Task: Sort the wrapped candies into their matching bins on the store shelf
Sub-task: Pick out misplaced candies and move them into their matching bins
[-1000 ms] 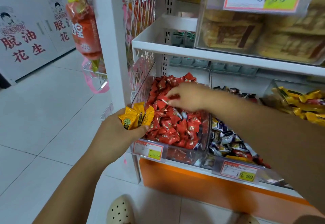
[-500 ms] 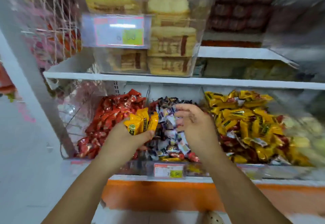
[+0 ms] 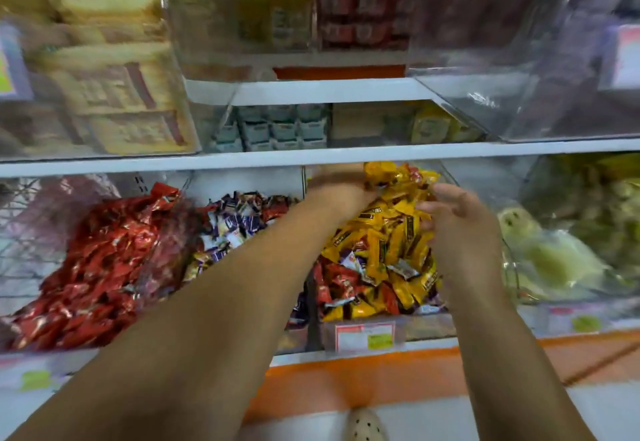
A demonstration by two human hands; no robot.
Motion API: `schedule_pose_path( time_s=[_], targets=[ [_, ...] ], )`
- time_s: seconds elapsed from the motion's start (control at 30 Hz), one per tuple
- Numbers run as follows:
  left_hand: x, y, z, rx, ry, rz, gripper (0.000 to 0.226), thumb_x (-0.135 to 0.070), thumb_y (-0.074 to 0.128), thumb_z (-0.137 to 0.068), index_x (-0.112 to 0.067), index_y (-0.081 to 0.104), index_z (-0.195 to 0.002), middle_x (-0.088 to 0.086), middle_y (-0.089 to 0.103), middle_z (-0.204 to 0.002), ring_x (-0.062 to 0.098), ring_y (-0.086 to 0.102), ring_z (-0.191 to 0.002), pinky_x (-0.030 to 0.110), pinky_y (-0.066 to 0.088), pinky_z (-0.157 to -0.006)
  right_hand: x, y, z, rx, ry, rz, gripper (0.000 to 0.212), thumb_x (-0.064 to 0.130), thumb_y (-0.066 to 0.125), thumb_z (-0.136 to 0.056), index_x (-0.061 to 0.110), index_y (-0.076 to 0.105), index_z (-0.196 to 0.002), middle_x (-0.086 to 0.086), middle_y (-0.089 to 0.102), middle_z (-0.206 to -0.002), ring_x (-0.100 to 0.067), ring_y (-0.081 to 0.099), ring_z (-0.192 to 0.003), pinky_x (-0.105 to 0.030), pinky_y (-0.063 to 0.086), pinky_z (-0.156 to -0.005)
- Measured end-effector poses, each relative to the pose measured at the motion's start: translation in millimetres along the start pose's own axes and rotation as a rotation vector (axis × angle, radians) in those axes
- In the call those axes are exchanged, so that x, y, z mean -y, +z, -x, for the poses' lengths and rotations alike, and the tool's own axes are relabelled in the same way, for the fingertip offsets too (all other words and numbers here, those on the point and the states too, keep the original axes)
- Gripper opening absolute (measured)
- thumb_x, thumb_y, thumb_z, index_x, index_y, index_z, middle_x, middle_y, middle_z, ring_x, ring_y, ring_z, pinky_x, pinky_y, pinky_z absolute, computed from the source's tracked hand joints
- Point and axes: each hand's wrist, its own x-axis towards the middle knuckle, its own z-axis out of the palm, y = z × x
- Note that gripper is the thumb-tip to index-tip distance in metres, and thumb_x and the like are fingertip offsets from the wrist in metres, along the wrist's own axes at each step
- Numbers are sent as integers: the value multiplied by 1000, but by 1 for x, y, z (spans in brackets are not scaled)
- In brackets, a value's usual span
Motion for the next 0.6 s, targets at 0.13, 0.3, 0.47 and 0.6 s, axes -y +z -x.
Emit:
schedule_pose_path(
  time_s=[0.13,0.3,0.47,0.6],
  targets=[
    [15,10,11,151,38,3,107,-87,55,-56,-36,28,-146,0,37,-150,25,36,-137,45,36,-109,-3,-2,-3,63,-33,217,32,8,37,-96,24,63,-105,-4,67,-99,-11,58,-71,-18,45,-60],
    [30,-26,69,40,51,57,74,-52,61,-86,-22,32,-148,4,25,-157,20,15,-146,31,16,-116,5,12,11,189,-13,306,35,12,33,-99,21,61,-118,0,61,-118,-7,55,-77,-10,35,-49],
    [76,-61,155,-37,-13,63,60,-45,56,-91,-34,33,-146,-9,18,-158,10,7,-146,28,8,-116,23,53,49,351,-158,313,28,12,38,-100,22,61,-113,3,59,-112,-9,54,-66,-16,38,-51],
    [135,-89,221,-114,-172,-6,53,-37,57,-94,-29,40,-143,-6,25,-156,12,15,-145,20,10,-112,34,103,101,543,-305,351,22,14,46,-100,29,58,-109,3,56,-116,-13,56,-94,-22,45,-73]
  ],
)
